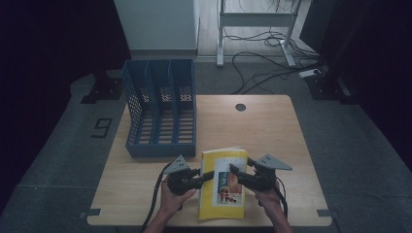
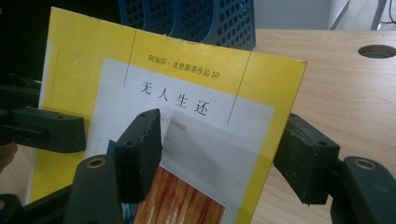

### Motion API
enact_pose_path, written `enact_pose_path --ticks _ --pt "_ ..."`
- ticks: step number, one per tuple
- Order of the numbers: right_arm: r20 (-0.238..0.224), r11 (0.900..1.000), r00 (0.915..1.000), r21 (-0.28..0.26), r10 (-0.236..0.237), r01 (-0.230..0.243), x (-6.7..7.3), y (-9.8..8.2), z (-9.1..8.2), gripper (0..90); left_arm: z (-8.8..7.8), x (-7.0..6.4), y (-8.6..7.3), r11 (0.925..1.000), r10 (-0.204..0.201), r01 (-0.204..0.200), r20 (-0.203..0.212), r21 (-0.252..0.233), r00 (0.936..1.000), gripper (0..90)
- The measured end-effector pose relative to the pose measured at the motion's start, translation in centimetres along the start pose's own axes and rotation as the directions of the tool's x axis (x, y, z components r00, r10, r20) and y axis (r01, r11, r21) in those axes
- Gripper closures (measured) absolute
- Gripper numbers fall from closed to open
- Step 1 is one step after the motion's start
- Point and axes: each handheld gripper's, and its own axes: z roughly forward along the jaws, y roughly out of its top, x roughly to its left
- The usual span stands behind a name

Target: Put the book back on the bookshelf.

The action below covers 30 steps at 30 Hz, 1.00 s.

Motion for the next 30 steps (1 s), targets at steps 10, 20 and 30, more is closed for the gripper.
enact_pose_path --ticks 10,20,30 --pt "-0.025 0.998 0.9979 -0.008 -0.059 0.059 0.8 0.2 0.0 36.3 -0.1 -0.5 0.2 0.9999 0.012 -0.012 0.018 0.0 0.9998 71.3" --pt "-0.026 0.998 0.9978 -0.024 -0.061 0.06 0.7 0.2 -0.2 33.4 -0.2 -1.1 0.3 0.9995 0.023 -0.023 0.025 -0.022 0.9994 74.1" --pt "-0.044 0.998 0.9983 0.053 -0.037 0.04 0.3 0.0 0.4 22.8 -0.2 -1.0 0.2 0.9996 0.019 -0.019 0.026 -0.023 0.9995 74.2"
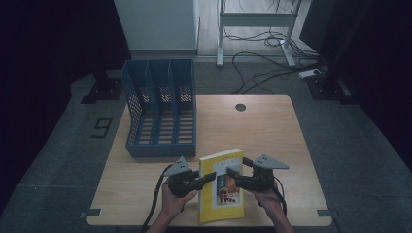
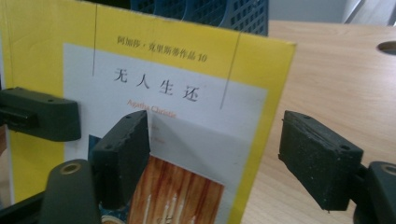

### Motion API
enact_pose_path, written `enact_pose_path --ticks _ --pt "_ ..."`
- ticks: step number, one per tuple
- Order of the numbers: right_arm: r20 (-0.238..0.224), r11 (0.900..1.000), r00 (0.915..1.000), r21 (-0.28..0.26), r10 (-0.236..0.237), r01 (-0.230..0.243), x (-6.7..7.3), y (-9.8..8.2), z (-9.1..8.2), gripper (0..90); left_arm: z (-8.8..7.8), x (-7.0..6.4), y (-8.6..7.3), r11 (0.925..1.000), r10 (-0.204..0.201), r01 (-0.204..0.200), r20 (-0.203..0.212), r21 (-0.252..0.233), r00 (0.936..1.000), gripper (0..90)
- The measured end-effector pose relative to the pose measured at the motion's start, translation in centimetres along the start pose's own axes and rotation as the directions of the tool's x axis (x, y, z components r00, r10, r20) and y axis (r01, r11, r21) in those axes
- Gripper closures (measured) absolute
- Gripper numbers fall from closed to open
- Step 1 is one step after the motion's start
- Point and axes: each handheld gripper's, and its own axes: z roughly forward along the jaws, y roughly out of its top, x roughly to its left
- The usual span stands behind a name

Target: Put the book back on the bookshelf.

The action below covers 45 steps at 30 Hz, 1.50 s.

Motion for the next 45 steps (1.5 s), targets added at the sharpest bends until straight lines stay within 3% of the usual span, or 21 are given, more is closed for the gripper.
enact_pose_path --ticks 2,7,13,18,31,37,45 --pt "-0.034 1.0 0.9994 0.019 0.0 0.001 0.2 -0.1 0.3 22.7 0.0 0.0 0.0 1.0 0.002 -0.002 0.001 0.0 1.0 74.2" --pt "-0.009 0.999 0.9995 0.026 -0.03 0.03 0.9 0.3 -0.1 24.1 -0.2 -0.4 0.2 0.9997 0.023 -0.023 -0.003 -0.012 0.9997 74.3" --pt "0.038 0.996 0.9954 -0.026 -0.089 0.09 2.1 1.4 -1.4 25.8 -0.7 -1.8 0.7 0.995 0.091 -0.092 -0.018 -0.039 0.9957 75.1" --pt "0.033 0.993 0.9948 -0.067 -0.097 0.099 2.3 1.7 -2.2 26.4 -0.7 -2.3 0.7 0.9919 0.122 -0.123 -0.031 -0.033 0.9921 75.0" --pt "0.011 0.991 0.9954 -0.093 -0.095 0.096 2.2 1.5 -2.1 28.6 -0.8 -2.1 0.9 0.9934 0.113 -0.113 -0.032 -0.017 0.9931 72.7" --pt "-0.026 0.987 0.992 -0.11 -0.123 0.12 2.7 1.6 -2.2 29.0 -0.9 -2.5 1.1 0.9918 0.127 -0.127 -0.02 -0.012 0.9917 73.1" --pt "-0.018 0.983 0.9895 -0.117 -0.144 0.141 2.9 1.6 -2.4 29.0 -1.0 -2.9 1.1 0.9903 0.139 -0.139 -0.032 -0.004 0.9898 75.0"
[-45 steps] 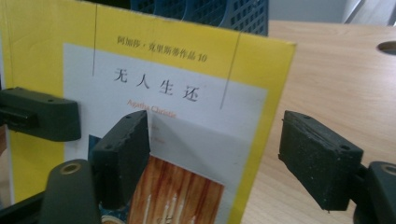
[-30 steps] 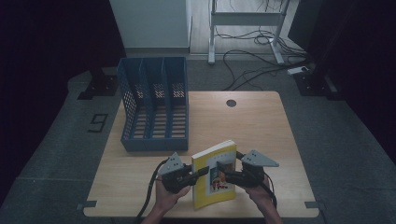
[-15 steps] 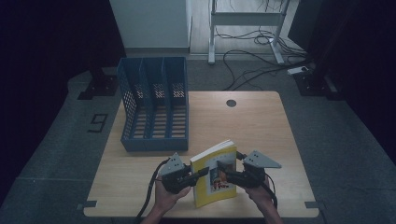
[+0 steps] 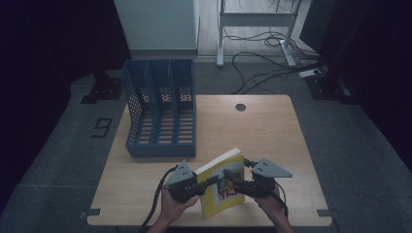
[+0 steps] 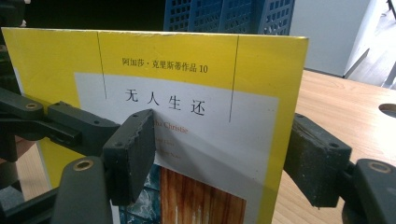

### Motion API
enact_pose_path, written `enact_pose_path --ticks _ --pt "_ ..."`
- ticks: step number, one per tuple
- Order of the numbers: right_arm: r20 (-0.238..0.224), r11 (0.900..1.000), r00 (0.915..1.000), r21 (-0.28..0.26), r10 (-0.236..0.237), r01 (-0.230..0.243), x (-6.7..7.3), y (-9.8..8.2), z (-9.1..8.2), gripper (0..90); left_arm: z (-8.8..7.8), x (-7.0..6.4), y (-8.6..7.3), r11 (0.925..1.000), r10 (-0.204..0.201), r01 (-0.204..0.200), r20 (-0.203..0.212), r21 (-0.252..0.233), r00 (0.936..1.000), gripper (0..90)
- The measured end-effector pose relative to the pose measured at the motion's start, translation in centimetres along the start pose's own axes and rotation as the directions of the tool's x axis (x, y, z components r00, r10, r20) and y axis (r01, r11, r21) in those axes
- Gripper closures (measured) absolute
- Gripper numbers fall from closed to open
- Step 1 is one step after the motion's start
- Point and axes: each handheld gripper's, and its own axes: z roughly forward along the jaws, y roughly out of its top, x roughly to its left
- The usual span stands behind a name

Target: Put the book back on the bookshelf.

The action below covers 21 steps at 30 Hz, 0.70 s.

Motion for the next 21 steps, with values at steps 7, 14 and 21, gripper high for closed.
enact_pose_path --ticks 7,14,21 --pt "-0.007 1.0 1.0 -0.002 -0.002 0.002 -0.05 0.02 -0.11 28.7 -0.05 -0.16 0.01 1.0 0.002 -0.002 0.003 0.0 1.0 75.3" --pt "-0.009 1.0 1.0 -0.019 0.0 0.0 0.08 0.3 -0.49 29.0 -0.23 -0.52 0.1 0.9996 0.02 -0.02 -0.007 -0.018 0.9998 75.6" --pt "-0.018 0.999 0.9998 -0.035 0.008 -0.009 0.18 0.39 -0.62 29.8 -0.66 -0.19 0.27 0.9995 -0.002 0.002 -0.003 -0.033 1.0 75.7"
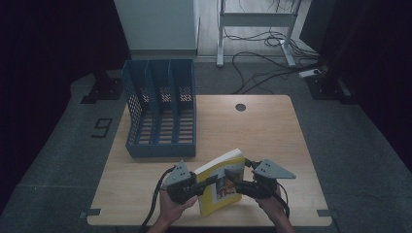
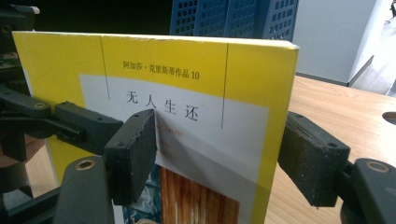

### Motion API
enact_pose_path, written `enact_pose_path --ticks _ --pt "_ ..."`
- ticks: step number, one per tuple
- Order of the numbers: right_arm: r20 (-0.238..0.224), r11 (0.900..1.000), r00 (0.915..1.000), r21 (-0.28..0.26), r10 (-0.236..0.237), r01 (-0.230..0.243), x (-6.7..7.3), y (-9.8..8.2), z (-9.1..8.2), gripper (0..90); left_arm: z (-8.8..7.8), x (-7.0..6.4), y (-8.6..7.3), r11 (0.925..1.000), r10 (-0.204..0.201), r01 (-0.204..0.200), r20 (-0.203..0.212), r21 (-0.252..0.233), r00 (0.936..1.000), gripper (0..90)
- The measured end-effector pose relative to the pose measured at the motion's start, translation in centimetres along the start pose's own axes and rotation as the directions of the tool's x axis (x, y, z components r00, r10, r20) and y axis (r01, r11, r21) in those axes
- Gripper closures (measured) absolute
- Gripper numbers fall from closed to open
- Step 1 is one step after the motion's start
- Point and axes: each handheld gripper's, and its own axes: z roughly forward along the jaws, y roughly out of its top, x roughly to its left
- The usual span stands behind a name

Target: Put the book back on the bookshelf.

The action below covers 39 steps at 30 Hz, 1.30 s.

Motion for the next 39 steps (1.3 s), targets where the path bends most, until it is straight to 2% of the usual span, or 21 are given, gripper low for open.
enact_pose_path --ticks 7,12,18,21,24,31,36,39 --pt "0.008 1.0 1.0 -0.002 0.0 0.0 -0.1 0.0 -0.2 29.7 -0.5 0.4 0.1 0.9998 -0.009 0.009 -0.02 -0.016 0.9998 75.7" --pt "0.027 1.0 0.9996 0.012 0.01 -0.01 -0.6 -0.3 -0.2 29.5 -1.2 1.0 0.3 0.999 -0.032 0.031 -0.033 -0.033 0.9989 75.6" --pt "0.044 0.999 0.9988 0.043 0.021 -0.023 -1.2 -1.3 -0.2 29.5 -2.2 1.4 0.6 0.9969 -0.049 0.047 -0.04 -0.063 0.998 75.6" --pt "0.032 0.996 0.9972 0.056 0.068 -0.07 -1.7 -2.4 -0.3 29.5 -2.5 1.6 0.7 0.9956 -0.059 0.056 -0.04 -0.075 0.9975 75.6" --pt "0.056 0.994 0.9959 0.084 0.071 -0.076 -2.1 -3.4 -0.6 29.5 -2.7 1.9 0.7 0.9941 -0.076 0.073 -0.035 -0.08 0.9965 75.6" --pt "0.092 0.988 0.9896 0.101 0.111 -0.12 -3.3 -5.0 -1.8 29.7 -3.0 2.7 0.9 0.9881 -0.124 0.116 -0.069 -0.101 0.9899 75.6" --pt "0.13 0.982 0.983 0.124 0.129 -0.145 -4.4 -6.2 -2.1 29.8 -3.4 3.3 1.5 0.9782 -0.175 0.164 -0.073 -0.127 0.9819 75.6" --pt "0.157 0.978 0.9779 0.136 0.138 -0.16 -5.0 -6.7 -2.1 29.9 -3.6 3.4 2.1 0.9779 -0.174 0.163 -0.083 -0.131 0.9812 75.6"
